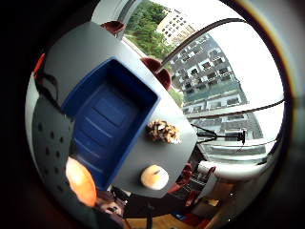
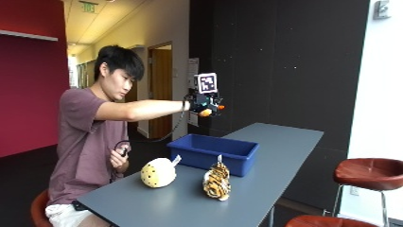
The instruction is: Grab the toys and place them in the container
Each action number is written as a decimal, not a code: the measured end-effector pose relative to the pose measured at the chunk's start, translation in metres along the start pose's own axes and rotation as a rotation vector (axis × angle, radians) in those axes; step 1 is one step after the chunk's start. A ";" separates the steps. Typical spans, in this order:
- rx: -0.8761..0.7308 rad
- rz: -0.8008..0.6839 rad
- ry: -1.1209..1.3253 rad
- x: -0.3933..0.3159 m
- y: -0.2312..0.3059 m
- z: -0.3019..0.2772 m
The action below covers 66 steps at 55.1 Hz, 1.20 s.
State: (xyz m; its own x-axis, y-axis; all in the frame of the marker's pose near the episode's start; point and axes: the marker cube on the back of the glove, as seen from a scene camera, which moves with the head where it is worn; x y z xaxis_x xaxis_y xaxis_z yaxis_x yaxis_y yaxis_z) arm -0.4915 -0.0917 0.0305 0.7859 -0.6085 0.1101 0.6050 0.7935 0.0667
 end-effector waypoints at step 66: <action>-0.283 0.141 0.082 0.227 0.089 -0.002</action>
State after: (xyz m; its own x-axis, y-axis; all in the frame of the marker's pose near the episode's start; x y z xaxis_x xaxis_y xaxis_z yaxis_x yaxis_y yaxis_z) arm -0.2589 -0.1597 0.0599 0.8654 -0.5008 0.0178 0.4917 0.8417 -0.2230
